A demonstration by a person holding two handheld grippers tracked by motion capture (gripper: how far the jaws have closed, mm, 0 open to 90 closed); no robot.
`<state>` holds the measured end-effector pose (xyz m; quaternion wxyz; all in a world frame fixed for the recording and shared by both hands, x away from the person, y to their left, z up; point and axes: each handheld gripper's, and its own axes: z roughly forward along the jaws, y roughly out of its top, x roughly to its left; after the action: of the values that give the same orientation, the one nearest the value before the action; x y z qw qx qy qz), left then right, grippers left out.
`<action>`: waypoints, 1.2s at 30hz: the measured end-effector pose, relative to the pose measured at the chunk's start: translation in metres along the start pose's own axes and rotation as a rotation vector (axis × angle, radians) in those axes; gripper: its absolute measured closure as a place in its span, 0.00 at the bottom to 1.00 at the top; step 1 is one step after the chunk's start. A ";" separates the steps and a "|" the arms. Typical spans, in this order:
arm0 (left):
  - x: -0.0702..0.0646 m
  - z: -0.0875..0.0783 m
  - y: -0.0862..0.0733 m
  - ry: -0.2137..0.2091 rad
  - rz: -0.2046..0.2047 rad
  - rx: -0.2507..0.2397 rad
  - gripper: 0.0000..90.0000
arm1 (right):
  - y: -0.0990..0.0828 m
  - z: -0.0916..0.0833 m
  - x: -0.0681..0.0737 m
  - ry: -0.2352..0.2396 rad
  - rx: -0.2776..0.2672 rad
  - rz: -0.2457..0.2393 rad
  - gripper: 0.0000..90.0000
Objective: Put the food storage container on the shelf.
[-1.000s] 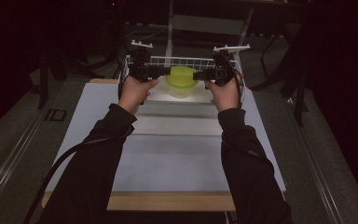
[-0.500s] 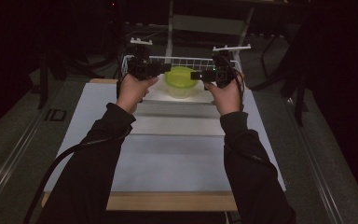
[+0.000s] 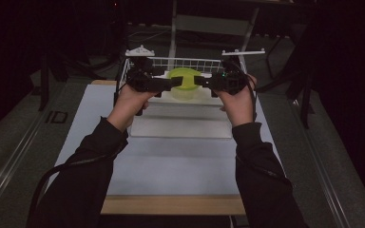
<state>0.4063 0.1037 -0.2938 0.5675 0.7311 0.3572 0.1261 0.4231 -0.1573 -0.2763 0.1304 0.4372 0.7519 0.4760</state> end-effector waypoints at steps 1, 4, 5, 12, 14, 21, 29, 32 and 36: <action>-0.002 -0.002 -0.002 0.002 0.009 -0.009 0.16 | -0.001 -0.002 0.001 0.007 -0.004 -0.003 0.24; -0.010 -0.005 -0.011 -0.011 0.032 -0.018 0.08 | -0.008 -0.007 0.006 0.021 -0.014 -0.038 0.22; -0.011 -0.006 -0.014 -0.020 0.031 -0.010 0.06 | -0.010 -0.008 0.007 0.029 -0.014 -0.050 0.21; -0.021 -0.015 -0.036 -0.031 0.075 -0.033 0.06 | -0.032 -0.013 0.017 0.035 -0.008 -0.093 0.21; -0.024 -0.018 -0.044 -0.039 0.089 -0.037 0.06 | -0.039 -0.014 0.018 0.039 -0.004 -0.104 0.21; -0.028 -0.026 -0.069 -0.061 0.104 -0.049 0.06 | -0.063 -0.015 0.019 0.072 -0.008 -0.117 0.21; -0.032 -0.030 -0.111 -0.096 0.130 0.008 0.06 | -0.108 -0.010 0.025 0.119 0.015 -0.160 0.21; -0.036 -0.030 -0.123 -0.115 0.131 0.023 0.06 | -0.122 -0.007 0.024 0.121 0.017 -0.167 0.21; -0.041 -0.029 -0.138 -0.128 0.146 0.044 0.06 | -0.139 -0.004 0.022 0.128 0.009 -0.173 0.21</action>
<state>0.3075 0.1117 -0.4020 0.5622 0.7740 0.2686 0.1122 0.3343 -0.1654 -0.3847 0.1209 0.3399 0.7957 0.4865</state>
